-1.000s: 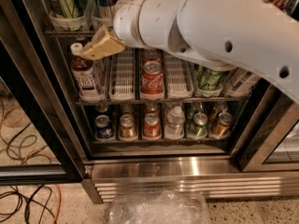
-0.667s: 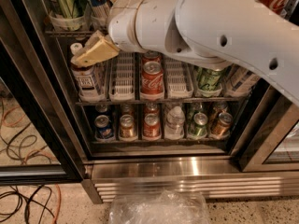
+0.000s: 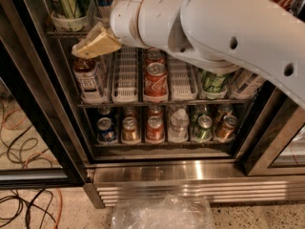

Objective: Pick redbull can from top shelf of fridge

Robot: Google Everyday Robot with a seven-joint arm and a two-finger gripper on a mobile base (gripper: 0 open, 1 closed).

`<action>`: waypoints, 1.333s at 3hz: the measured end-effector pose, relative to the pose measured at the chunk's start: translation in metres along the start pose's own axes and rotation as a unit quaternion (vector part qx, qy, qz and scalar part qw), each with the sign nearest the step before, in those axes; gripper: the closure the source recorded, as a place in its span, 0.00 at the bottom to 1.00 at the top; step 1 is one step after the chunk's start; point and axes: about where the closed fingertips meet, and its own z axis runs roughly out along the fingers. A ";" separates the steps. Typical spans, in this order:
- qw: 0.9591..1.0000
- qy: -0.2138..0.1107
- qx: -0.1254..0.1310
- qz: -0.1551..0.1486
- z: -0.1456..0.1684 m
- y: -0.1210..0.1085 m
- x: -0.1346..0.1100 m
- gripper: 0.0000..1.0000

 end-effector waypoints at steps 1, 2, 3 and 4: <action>0.999 0.008 0.044 -0.030 -0.015 -0.021 -0.009 0.00; 0.999 0.008 0.044 -0.030 -0.015 -0.021 -0.009 0.00; 0.997 -0.004 0.074 -0.004 -0.013 -0.030 -0.009 0.00; 0.991 -0.035 0.127 0.032 -0.009 -0.052 -0.006 0.00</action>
Offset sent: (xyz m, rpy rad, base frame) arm -0.0011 -0.0126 0.0184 -0.0055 -0.0688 -0.0579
